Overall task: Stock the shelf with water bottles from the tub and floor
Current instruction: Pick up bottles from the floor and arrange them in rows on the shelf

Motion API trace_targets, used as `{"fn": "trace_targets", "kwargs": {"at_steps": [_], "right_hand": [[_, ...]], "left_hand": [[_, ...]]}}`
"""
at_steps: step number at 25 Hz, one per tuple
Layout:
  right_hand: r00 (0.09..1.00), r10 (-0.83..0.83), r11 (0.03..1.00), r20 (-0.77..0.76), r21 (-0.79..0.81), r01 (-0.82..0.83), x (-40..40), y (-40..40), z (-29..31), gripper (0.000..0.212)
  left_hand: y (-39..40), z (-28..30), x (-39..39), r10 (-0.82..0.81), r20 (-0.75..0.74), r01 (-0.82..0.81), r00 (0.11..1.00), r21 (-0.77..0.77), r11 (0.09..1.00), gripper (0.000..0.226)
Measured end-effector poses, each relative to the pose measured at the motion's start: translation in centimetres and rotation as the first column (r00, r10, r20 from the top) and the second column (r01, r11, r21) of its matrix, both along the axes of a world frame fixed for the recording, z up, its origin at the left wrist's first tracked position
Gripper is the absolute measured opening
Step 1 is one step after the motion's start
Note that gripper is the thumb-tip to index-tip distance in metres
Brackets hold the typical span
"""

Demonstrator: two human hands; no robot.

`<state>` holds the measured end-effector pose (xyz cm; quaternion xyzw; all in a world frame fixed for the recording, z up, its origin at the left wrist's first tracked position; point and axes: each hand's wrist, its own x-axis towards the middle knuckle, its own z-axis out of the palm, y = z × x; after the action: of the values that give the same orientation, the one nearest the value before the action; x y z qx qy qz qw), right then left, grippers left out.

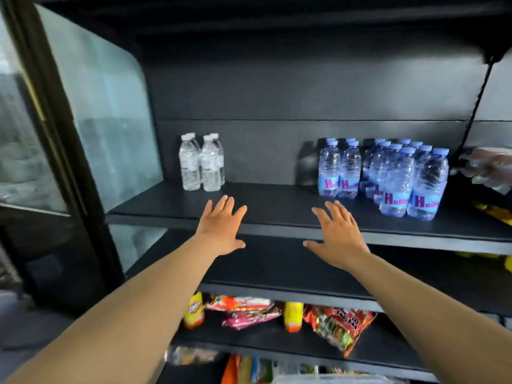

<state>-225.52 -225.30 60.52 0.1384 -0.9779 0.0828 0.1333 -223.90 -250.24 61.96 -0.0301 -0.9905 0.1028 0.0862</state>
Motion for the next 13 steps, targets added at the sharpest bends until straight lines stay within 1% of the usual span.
{"fn": "trace_targets", "kwargs": {"at_steps": [2, 3, 6, 10, 12, 13], "right_hand": [[0.997, 0.061, 0.998, 0.044, -0.028, -0.060, 4.2, -2.7, -2.8, 0.080], [0.992, 0.096, 0.995, 0.080, -0.047, -0.093, 6.4, -4.2, -4.5, 0.079], [0.965, 0.183, 0.981, 0.190, -0.098, -0.166, 12.1, -7.9, -10.6, 0.078], [0.919, 0.231, 0.972, 0.319, -0.112, -0.205, 17.3, -10.2, -18.4, 0.076], [0.878, 0.242, 0.970, 0.413, -0.124, -0.209, 18.9, -10.7, -22.5, 0.076], [0.851, 0.252, 0.967, 0.460, -0.154, -0.203, 19.6, -10.9, -24.8, 0.075]], "left_hand": [[-2.7, -2.9, 4.2, 0.038, 0.012, -0.038, 0.999, 0.061, 0.997, 0.091], [-4.0, -4.8, 6.5, 0.064, 0.029, -0.067, 0.998, 0.124, 0.990, 0.092], [-7.0, -11.1, 13.5, 0.148, 0.143, -0.186, 0.979, 0.312, 0.932, 0.098], [-9.6, -20.0, 20.5, 0.218, 0.215, -0.288, 0.952, 0.387, 0.876, 0.098], [-10.4, -24.7, 23.4, 0.264, 0.268, -0.359, 0.927, 0.424, 0.831, 0.099], [-10.5, -27.4, 24.8, 0.284, 0.306, -0.399, 0.909, 0.431, 0.810, 0.100]]}}
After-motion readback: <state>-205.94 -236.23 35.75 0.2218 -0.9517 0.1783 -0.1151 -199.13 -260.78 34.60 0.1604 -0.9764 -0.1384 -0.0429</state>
